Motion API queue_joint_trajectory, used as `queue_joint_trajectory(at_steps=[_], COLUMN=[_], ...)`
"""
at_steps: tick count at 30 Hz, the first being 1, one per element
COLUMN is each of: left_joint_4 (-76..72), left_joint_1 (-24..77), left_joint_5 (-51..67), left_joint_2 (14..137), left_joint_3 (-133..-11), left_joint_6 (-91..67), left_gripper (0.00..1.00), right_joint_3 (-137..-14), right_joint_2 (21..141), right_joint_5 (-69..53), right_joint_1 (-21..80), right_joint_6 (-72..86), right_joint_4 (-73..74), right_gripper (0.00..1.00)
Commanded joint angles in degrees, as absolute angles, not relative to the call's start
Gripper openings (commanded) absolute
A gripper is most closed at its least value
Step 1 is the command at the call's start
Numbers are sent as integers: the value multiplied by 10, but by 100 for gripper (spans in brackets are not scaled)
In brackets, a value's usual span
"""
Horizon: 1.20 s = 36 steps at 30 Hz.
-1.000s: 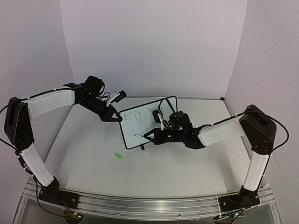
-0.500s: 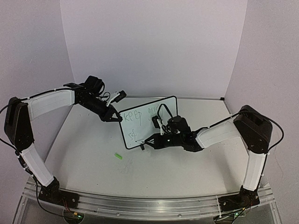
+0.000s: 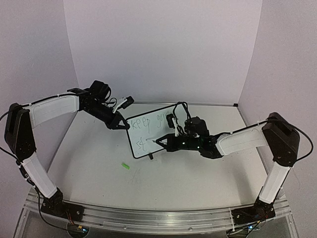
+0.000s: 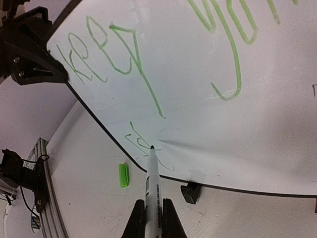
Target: Write a sentence on the whiteboard
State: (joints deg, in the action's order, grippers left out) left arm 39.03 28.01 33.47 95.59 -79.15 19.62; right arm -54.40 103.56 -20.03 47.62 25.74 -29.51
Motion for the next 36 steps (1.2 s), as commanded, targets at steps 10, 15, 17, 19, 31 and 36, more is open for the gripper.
queue_joint_trajectory(at_steps=[10,15,17,19,31,36], left_joint_4=[404,404,405,405,405,405], left_joint_1=[280,281,281,280,280,280], left_joint_5=[290,291,290,291,292,291], left_joint_2=[968,969,969,969,970,970], left_joint_3=[-795,-795,-795,-795,-796,-796], left_joint_6=[209,209,209,209,210,210], left_gripper=[0,0,0,0,0,0], right_joint_3=[-578,-580,-577,-571,-555,-564], right_joint_2=[1057,1060,1060,1058,1076,1084], right_joint_5=[-186,-164,-156,-150,-159,-161], right_joint_1=[475,475,475,475,475,475], right_joint_6=[257,262,264,268,278,279], right_joint_4=[-302,-292,-288,-286,-286,-284], right_gripper=[0,0,0,0,0,0])
